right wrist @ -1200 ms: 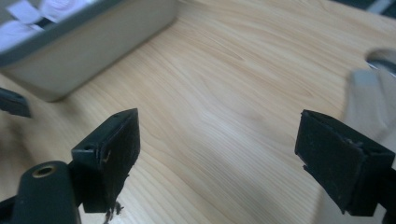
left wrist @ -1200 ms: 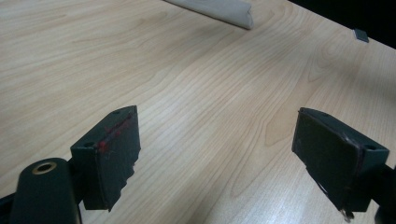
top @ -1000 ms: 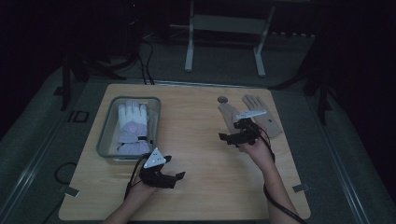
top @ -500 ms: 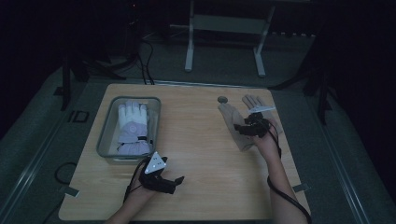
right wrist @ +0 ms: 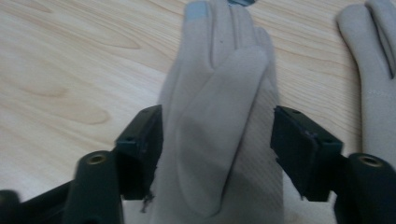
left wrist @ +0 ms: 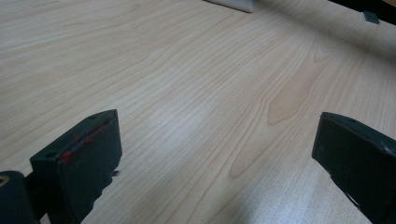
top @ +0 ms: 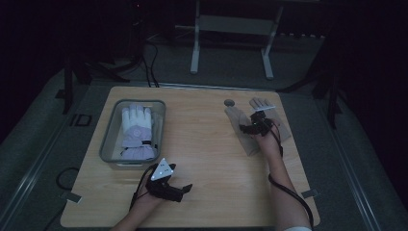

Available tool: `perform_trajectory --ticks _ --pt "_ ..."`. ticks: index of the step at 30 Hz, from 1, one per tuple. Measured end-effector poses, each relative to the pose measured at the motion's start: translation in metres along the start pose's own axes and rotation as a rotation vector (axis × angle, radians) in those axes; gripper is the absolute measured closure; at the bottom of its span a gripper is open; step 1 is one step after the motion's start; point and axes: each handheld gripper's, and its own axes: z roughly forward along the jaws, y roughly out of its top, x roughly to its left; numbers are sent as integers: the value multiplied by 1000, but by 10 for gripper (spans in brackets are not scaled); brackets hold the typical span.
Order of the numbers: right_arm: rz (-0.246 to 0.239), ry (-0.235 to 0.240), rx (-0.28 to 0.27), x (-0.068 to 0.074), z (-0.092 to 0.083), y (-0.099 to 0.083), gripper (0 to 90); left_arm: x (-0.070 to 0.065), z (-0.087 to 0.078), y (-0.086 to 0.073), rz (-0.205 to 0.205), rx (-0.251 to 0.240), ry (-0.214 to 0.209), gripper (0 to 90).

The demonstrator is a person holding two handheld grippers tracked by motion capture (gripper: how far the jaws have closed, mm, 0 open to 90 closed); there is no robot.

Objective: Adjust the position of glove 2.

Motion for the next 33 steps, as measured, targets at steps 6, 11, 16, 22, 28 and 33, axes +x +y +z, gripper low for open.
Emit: perform_trajectory --ticks 6,11,16,22,28,33 --pt "-21 -16 48 1 14 -3 336 -2 1 -1 -4 -3 -11 19" --pt "-18 -26 49 3 17 -7 356 -1 1 -1 -19 -8 -21 20" --pt "-14 -26 64 6 16 -6 450 -1 0 -2 -7 -18 4 19" --pt "31 -52 85 17 13 -2 782 0 0 -2 -13 -18 16 20" --pt "144 -7 74 21 8 -3 807 -2 1 -3 -5 -14 10 20" --pt "176 9 37 33 0 2 808 -1 2 -2 -8 -12 15 20"
